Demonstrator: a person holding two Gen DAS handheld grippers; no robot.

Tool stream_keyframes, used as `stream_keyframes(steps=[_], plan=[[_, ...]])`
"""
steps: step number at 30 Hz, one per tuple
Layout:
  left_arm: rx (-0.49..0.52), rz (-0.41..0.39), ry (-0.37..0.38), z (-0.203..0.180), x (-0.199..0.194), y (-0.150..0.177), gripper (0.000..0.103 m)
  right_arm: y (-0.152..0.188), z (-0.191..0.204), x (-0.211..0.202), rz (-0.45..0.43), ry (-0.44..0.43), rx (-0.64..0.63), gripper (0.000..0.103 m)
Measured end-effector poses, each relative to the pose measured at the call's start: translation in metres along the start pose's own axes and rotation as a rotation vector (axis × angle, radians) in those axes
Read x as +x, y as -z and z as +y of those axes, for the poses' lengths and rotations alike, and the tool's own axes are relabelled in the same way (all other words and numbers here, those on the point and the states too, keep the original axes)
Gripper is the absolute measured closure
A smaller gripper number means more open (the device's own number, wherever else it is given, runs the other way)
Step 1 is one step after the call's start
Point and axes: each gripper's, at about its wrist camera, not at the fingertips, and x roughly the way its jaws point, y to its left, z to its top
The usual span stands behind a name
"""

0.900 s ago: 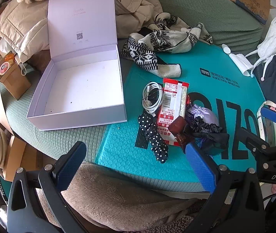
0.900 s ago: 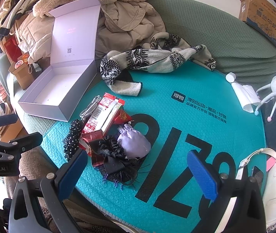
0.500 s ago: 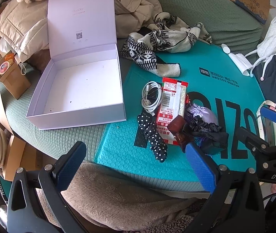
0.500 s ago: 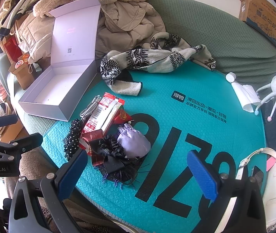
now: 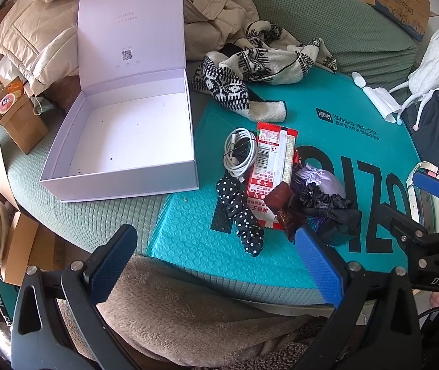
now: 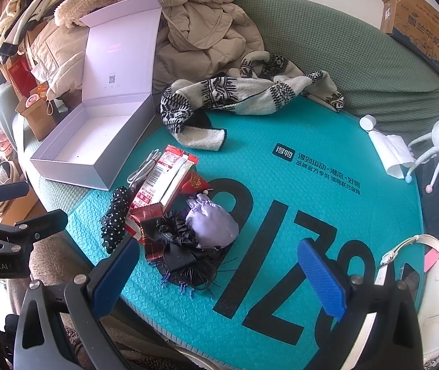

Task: Organize objects
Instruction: 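Move both tools toward the pile of items on the teal mat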

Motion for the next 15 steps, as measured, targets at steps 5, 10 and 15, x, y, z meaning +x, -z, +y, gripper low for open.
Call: stream_keyframes(steps=[5, 10, 15], plan=[[-0.005, 0.004, 0.009, -0.001, 0.005, 0.003, 0.001, 0.003, -0.002, 0.003, 0.006, -0.019, 0.000, 0.001], [-0.011, 0.014, 0.018, -0.002, 0.013, 0.007, 0.001, 0.006, -0.001, 0.010, 0.020, -0.045, -0.006, 0.001], [-0.015, 0.028, 0.027, -0.003, 0.024, 0.009, 0.002, 0.008, -0.001, 0.017, 0.030, -0.074, -0.015, 0.003]])
